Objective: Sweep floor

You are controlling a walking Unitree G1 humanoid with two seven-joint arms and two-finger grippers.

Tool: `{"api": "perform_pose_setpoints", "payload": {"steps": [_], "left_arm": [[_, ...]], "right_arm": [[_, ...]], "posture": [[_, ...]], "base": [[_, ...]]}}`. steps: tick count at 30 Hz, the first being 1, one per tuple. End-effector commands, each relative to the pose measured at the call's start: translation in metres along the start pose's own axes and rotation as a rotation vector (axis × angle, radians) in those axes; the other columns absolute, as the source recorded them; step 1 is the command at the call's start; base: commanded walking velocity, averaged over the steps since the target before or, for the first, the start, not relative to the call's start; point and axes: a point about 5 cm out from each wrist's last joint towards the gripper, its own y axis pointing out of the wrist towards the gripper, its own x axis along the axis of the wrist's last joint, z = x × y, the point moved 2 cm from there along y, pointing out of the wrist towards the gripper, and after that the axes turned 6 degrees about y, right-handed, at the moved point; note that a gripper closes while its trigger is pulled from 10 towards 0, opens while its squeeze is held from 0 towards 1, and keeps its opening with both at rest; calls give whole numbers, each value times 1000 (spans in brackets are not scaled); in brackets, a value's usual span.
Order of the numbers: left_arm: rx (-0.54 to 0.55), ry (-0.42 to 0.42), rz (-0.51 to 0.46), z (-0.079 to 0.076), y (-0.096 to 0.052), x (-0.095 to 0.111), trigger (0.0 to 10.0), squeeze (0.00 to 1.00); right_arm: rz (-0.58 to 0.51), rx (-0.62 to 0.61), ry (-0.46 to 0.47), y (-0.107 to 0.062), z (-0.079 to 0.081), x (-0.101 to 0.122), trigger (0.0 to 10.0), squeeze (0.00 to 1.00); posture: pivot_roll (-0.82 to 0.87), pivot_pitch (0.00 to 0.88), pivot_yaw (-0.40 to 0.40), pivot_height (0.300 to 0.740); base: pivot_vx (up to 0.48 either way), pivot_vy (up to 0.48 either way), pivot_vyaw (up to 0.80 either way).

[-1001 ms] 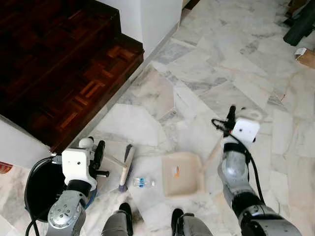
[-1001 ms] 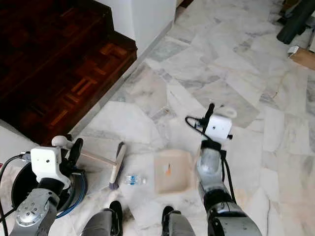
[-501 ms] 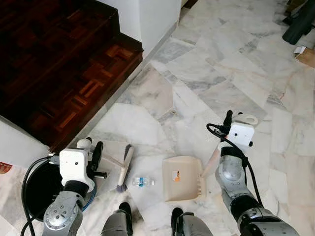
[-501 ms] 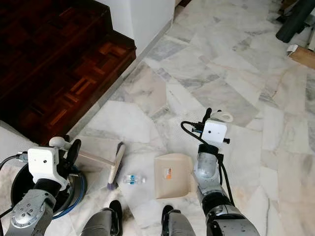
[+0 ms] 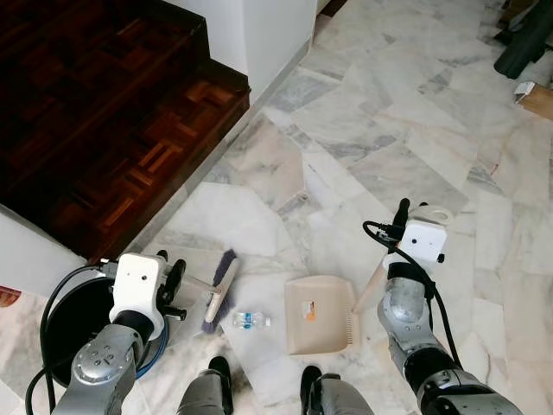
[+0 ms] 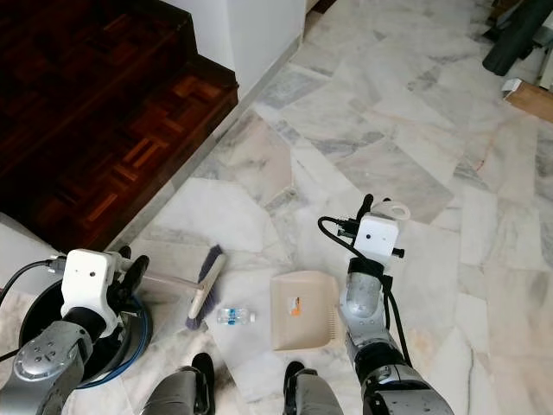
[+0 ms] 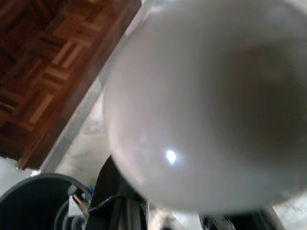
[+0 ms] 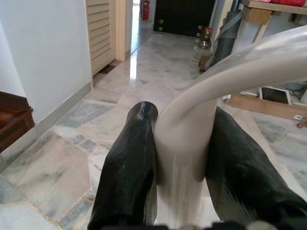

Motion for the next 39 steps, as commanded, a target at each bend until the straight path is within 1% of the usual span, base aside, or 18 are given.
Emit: {"api": "perform_pose_setpoints", "payload": {"steps": [1, 4, 6, 9, 11, 15, 17, 18, 20, 22, 23, 24, 28, 32, 37, 39], "left_arm": [[-12, -53, 197, -3, -6, -32, 10000, 0], [-18, -132, 250, -3, -4, -29, 10000, 0], [-31, -193, 253, -4, -2, -21, 10000, 0], [-38, -247, 248, -5, 1, -13, 10000, 0], [-30, -316, 241, -5, 4, -9, 10000, 0], [-21, -437, 207, -4, 8, 3, 10000, 0], [-20, -457, 199, -3, 9, 5, 10000, 0], [-18, -486, 193, -3, 9, 6, 10000, 0], [-11, -518, 182, -2, 11, 9, 10000, 0], [2, -563, 164, 0, 13, 13, 10000, 0], [4, -612, 142, 0, 16, 18, 10000, 0], [3, -630, 134, 0, 17, 20, 10000, 0], [-22, -732, 87, -2, 22, 31, 10000, 0], [-34, -784, 59, -2, 24, 38, 10000, 0], [-18, -765, 38, 2, 25, 42, 10000, 0], [10, -715, 7, 8, 25, 47, 10000, 0]], "right_arm": [[114, 6, -58, -18, -6, -24, 10000, 0], [114, 2, -58, -18, -6, -25, 10000, 0], [115, -3, -58, -18, -7, -25, 10000, 0], [117, -6, -58, -18, -7, -25, 10000, 0], [118, -7, -58, -18, -7, -25, 10000, 0], [119, -14, -55, -18, -7, -25, 10000, 0], [119, -16, -54, -18, -7, -25, 10000, 0], [119, -17, -53, -18, -7, -25, 10000, 0], [120, -19, -52, -18, -8, -25, 10000, 0], [121, -20, -52, -18, -8, -25, 10000, 0], [123, -22, -50, -19, -8, -26, 10000, 0], [124, -23, -49, -19, -9, -26, 10000, 0], [129, -32, -39, -18, -9, -26, 10000, 0], [142, -49, -16, -17, -9, -26, 10000, 0], [151, -62, 4, -14, -10, -26, 10000, 0], [159, -75, 25, -12, -11, -25, 10000, 0]], "posture": [[254, 359, -16, 740], [254, 358, -12, 740], [254, 357, -10, 740], [255, 357, -9, 740], [253, 357, -8, 740], [248, 358, -4, 740], [246, 358, -4, 740], [246, 359, -4, 740], [246, 359, -4, 740], [243, 358, -6, 740], [241, 357, -7, 740], [241, 356, -7, 740], [237, 352, -8, 740], [234, 343, -9, 740], [234, 333, -12, 740], [236, 322, -14, 740]], "base": [[0, 0, 0], [0, 0, 0], [0, 0, 0], [0, 0, 0], [0, 0, 0], [0, 0, 0], [0, 0, 0], [0, 0, 0], [0, 0, 0], [0, 0, 0], [0, 0, 0], [0, 0, 0], [0, 0, 0], [0, 0, 0], [0, 0, 0], [0, 0, 0]]}}
